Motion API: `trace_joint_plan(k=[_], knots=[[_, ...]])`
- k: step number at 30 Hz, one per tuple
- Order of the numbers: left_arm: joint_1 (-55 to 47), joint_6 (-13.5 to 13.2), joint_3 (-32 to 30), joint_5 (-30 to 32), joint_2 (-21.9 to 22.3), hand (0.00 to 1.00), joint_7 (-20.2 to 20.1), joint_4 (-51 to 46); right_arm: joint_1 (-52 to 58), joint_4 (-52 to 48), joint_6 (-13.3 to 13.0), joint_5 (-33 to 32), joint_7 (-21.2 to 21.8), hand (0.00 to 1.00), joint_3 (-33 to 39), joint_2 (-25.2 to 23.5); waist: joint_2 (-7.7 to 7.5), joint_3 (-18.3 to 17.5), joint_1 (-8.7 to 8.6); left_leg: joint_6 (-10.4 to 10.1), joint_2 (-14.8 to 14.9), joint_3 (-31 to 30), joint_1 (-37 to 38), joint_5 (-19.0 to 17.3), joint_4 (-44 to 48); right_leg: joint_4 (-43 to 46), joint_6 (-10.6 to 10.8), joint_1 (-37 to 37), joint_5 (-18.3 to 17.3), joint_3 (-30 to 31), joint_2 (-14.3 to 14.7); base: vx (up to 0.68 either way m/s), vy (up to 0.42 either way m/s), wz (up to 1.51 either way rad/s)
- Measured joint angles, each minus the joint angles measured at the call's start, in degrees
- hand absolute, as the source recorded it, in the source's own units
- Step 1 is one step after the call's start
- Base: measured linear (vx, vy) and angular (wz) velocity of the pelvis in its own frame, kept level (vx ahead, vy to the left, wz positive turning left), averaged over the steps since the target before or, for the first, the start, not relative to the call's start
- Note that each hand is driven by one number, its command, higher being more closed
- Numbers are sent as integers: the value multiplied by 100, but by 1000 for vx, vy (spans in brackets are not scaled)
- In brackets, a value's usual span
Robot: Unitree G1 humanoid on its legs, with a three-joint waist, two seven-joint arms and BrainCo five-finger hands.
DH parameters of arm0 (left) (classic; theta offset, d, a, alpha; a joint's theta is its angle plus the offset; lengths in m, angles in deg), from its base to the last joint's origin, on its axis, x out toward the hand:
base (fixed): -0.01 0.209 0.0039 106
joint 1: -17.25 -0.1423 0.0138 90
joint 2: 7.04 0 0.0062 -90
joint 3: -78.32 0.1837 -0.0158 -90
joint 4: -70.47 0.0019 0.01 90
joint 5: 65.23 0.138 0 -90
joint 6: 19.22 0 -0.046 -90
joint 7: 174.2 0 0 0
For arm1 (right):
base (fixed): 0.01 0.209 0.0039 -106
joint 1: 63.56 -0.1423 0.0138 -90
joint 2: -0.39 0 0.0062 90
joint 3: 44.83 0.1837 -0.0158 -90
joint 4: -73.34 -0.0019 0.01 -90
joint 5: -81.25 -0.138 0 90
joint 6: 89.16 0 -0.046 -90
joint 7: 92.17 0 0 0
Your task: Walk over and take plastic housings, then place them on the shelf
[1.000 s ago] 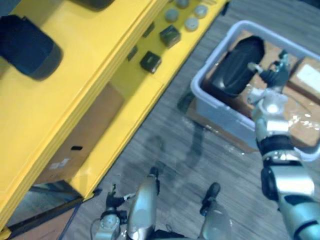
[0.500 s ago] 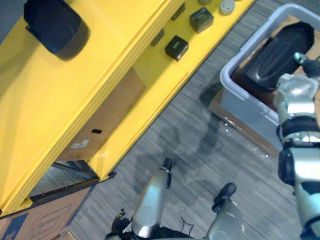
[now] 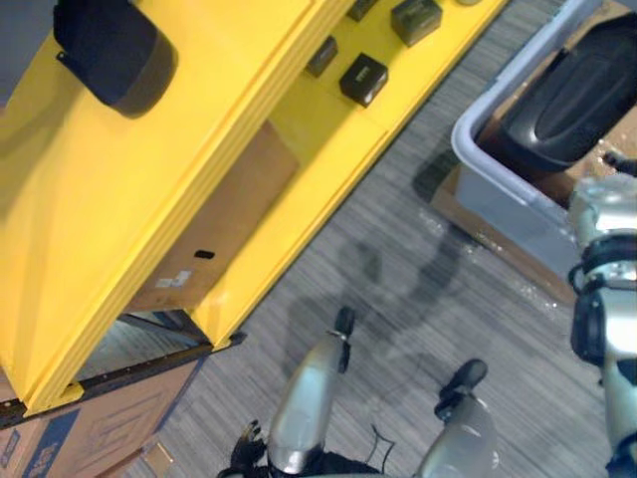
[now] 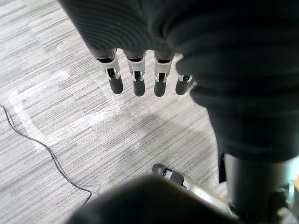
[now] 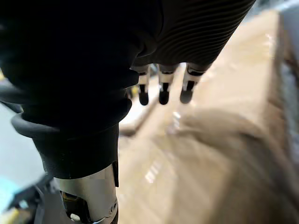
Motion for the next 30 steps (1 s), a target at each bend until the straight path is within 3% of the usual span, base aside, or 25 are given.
trace_joint_plan(k=[2, 3, 6, 12, 16, 19, 20, 23, 26, 28, 30], knots=[[41, 5, 7, -1, 32, 0, 3, 15, 23, 29, 96, 27, 103, 0, -38, 103, 78, -55, 84, -5, -9, -5, 0, 29, -58, 7, -9, -24, -9, 0, -7, -8, -8, 3], [60, 17, 10, -54, 40, 0, 0, 27, 18, 29, 256, 140, 370, 100, -149, 256, 98, -69, 112, -13, -39, -19, -3, 74, -137, 51, -15, -71, -35, -6, -43, -23, -17, 9], [75, 30, 115, -212, 41, 0, -5, 74, 18, 34, 391, 457, 741, 100, -283, 481, 159, -112, 118, -5, -100, -57, -67, 137, -202, 60, -15, -140, -49, -53, -110, -28, -8, 11], [167, 31, 145, -226, 33, 0, -144, 228, 27, 193, 404, 817, 1216, 100, -419, 949, 227, -161, 144, 0, -128, -59, -129, 152, -264, 47, -12, -206, -48, -64, -136, -4, 1, 1], [183, 42, 173, -232, 32, 0, -166, 227, 37, 193, 400, 942, 1250, 100, -430, 1114, 288, -206, 164, 0, -123, -66, -165, 181, -281, 29, -4, -227, -40, -90, -120, 29, -10, 1], [184, 39, 179, -243, 32, 0, -167, 222, 37, 224, 561, 1074, 1142, 100, -427, 1145, 289, -207, 190, 0, -112, -67, -164, 181, -280, 15, -5, -219, -40, -94, -106, 32, -11, 0], [184, 36, 196, -292, 32, 0, -167, 220, 37, 225, 612, 1128, 1083, 0, -427, 1140, 289, -207, 202, 0, -111, -66, -158, 181, -279, 8, -5, -210, -40, -95, -104, 0, 0, 0], [184, 4, 221, -401, 31, 0, -166, 207, 35, 247, 779, 1118, 812, 0, -428, 1073, 289, -207, 238, -2, -104, -65, -118, 179, -278, -9, -8, -159, -42, -104, -96, 0, 0, 0], [183, -38, 228, -404, 30, 0, -165, 176, 31, 267, 740, 1012, 456, 0, -449, 936, 292, -210, 236, -5, -92, -64, -75, 176, -268, -21, -11, -109, -42, -109, -85, -10, 1, -1], [183, -57, 249, -429, 24, 0, -160, 167, 24, 265, 496, 878, 171, 0, -460, 830, 292, -210, 237, -6, -83, -60, -69, 173, -248, -60, -18, -97, -36, -111, -82, -37, 9, -3], [182, -58, 359, -450, -27, 0, -117, 113, -1, 100, -42, 898, -114, 0, -585, 772, 292, -210, 233, -6, -79, -49, -70, 172, -237, -96, -32, -96, -19, -103, -79, -39, 13, -4]])
